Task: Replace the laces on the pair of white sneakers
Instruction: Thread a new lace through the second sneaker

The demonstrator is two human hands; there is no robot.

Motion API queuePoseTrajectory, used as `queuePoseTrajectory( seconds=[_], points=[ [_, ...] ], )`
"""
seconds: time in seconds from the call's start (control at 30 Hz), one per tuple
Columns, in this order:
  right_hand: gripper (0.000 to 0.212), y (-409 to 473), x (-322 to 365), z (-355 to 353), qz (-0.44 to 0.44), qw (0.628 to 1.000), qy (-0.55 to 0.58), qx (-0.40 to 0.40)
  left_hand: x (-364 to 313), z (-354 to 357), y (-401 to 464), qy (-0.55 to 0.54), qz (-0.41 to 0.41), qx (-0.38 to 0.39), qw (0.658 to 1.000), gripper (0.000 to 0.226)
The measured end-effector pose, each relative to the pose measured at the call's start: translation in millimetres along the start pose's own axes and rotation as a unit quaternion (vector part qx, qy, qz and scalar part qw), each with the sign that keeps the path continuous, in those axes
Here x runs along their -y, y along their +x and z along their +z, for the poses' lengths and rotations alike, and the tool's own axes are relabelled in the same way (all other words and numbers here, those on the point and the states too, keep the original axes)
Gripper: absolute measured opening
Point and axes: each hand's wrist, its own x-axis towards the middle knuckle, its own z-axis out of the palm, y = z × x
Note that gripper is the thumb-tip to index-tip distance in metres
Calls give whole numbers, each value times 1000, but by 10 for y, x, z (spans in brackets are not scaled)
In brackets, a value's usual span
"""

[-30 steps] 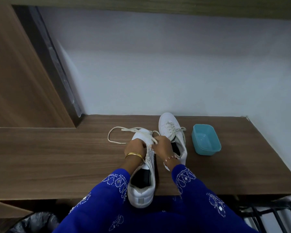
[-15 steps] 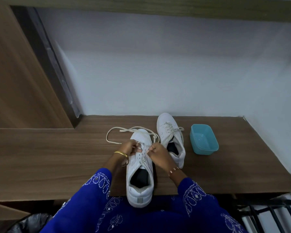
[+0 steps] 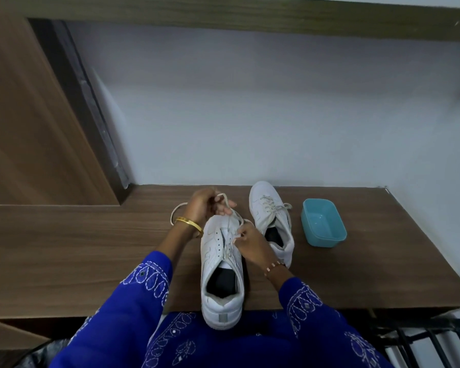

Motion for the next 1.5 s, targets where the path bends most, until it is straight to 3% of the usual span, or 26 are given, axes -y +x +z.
queuePoseTrajectory(
  seconds=[0.13,0.43,0.53,0.6,0.67,0.77,0.87,0.93,1.0,1.07,1.13,1.33,1.5],
  points=[
    [40,6,97,-26,-47,999,15,-21,58,-54,10,54,-16,21,998,32],
    [11,143,291,-33,-92,995,-30,-26,70,-109,-34,0,-14,20,1000,31],
    [32,149,269,-13,-96,994,-33,-49,126,-143,-20,2,-15,-8,1000,32],
    [30,181,240,-35,-98,993,-3,-73,193,-162,-24,48,-12,-63,997,31],
    [26,201,209,-83,-103,990,31,-89,370,-217,-49,177,-1,-98,979,25],
    [26,198,215,-171,-111,989,25,-95,718,-334,-168,362,-4,-20,932,28],
    [26,215,286,-246,-126,985,50,-110,916,-396,-222,532,34,57,844,73],
    [25,217,342,-279,-136,982,56,-121,960,-400,-177,604,35,61,794,92],
    [22,184,401,-312,-147,977,75,-134,947,-349,-170,632,21,54,773,88],
    [18,132,536,-409,-157,966,139,-155,934,-312,-165,660,7,51,749,63],
    [15,95,757,-587,-168,950,204,-168,957,-308,-140,689,7,49,723,53],
    [15,-53,1186,-1004,-205,896,353,-176,962,-283,-134,711,-5,54,701,53],
    [24,-13,950,-873,-118,883,445,-88,976,-286,-140,700,5,52,712,50]
  ],
)
